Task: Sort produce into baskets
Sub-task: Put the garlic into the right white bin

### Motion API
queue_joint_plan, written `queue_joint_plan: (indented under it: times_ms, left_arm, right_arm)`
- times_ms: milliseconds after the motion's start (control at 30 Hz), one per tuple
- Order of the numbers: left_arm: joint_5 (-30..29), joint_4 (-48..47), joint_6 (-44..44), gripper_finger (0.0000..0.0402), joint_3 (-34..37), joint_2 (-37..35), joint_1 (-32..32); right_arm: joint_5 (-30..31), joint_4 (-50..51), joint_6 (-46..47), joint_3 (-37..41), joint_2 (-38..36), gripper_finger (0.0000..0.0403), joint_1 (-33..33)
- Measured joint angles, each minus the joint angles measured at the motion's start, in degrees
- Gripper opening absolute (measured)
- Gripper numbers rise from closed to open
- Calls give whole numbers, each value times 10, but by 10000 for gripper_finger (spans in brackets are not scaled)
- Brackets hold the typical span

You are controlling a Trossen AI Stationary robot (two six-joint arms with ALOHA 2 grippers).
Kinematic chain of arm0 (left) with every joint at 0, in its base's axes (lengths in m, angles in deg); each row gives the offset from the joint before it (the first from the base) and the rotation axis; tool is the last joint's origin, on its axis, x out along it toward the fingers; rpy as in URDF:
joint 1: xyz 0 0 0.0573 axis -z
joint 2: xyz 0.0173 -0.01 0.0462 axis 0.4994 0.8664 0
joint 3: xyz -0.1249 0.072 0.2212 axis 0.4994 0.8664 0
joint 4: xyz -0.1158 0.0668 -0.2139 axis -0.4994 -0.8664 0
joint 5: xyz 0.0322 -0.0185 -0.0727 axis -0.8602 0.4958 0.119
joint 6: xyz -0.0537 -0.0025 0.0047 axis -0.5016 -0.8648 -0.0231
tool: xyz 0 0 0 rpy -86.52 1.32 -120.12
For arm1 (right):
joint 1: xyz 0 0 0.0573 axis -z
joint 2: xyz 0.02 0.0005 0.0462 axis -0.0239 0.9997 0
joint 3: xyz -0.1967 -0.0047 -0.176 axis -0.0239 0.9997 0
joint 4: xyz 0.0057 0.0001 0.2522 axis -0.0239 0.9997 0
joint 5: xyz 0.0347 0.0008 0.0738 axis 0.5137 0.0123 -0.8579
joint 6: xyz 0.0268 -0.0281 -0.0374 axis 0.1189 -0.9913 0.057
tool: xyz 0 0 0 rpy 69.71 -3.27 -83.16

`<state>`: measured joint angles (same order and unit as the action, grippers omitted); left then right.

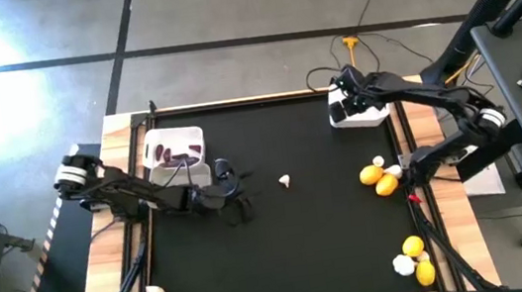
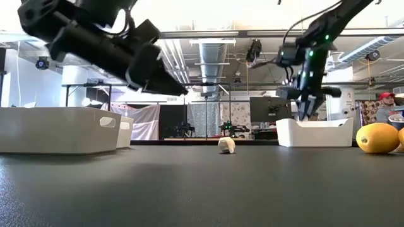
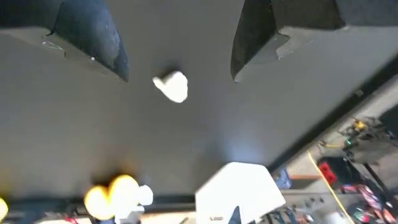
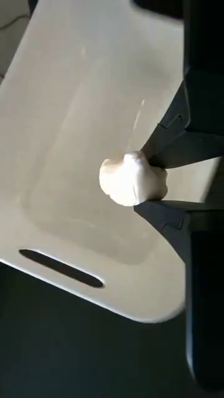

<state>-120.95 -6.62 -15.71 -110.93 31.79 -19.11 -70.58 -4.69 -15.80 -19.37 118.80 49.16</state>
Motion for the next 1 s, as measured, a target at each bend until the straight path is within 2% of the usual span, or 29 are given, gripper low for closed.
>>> queue_joint_plan:
  times_ms: [200,367,467,600,700,800,1000]
  left_arm:
    - [-1,23,-33,262,42,15,21]
    - [1,62,-49,262,59,16,24]
    - [13,60,-58,262,65,19,33]
    - [15,63,-59,262,67,21,46]
    - [13,62,-58,262,67,26,56]
    - [13,63,-59,262,67,32,57]
    - [-13,80,-56,262,67,52,57]
  right_arm:
    - [5,-66,-4,-10,69,81,13]
    - [5,-62,19,-49,125,115,21]
    - [19,-22,26,-81,143,147,23]
    - [84,76,26,-145,140,188,24]
    - [90,158,45,-208,122,208,15]
    - [73,164,53,-233,83,217,-48]
    - [62,65,61,-191,41,220,-288]
